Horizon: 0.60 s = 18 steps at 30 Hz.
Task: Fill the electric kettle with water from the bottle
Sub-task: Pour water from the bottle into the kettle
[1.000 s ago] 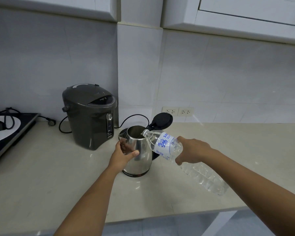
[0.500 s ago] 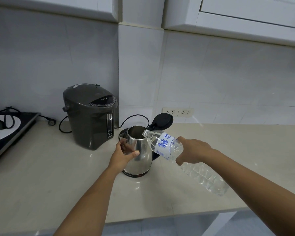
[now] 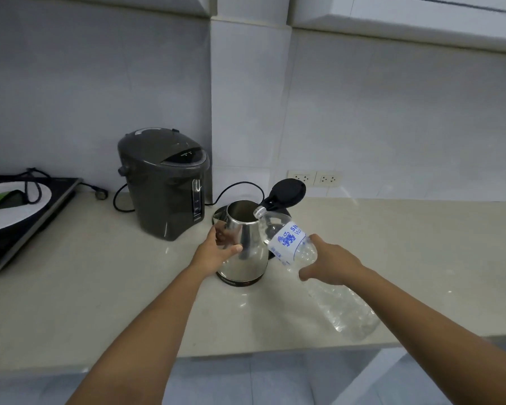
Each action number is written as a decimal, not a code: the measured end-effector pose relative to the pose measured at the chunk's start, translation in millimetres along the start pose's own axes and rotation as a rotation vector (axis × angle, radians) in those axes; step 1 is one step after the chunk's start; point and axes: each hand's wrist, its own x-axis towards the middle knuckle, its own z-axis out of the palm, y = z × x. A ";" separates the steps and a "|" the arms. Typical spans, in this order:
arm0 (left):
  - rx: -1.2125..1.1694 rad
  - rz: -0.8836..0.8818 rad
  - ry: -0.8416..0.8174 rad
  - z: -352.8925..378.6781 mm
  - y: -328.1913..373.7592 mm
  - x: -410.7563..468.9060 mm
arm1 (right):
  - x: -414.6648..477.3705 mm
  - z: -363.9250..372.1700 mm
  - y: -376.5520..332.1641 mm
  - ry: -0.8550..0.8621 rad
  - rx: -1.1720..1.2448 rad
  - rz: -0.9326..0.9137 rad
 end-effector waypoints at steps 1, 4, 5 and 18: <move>0.045 0.003 -0.011 -3.2 -2.0 -2.3 | -0.4 5.1 1.1 0.002 0.035 0.001; 0.263 -0.041 -0.048 -14.6 -20.2 -14.2 | -1.8 19.9 3.8 0.001 0.166 -0.006; 0.317 -0.081 -0.077 -18.1 -29.3 -19.4 | -1.5 24.4 4.7 0.000 0.232 -0.017; 0.820 -0.123 -0.139 -39.1 -94.6 -66.0 | 2.3 66.9 -57.2 -0.086 0.748 -0.251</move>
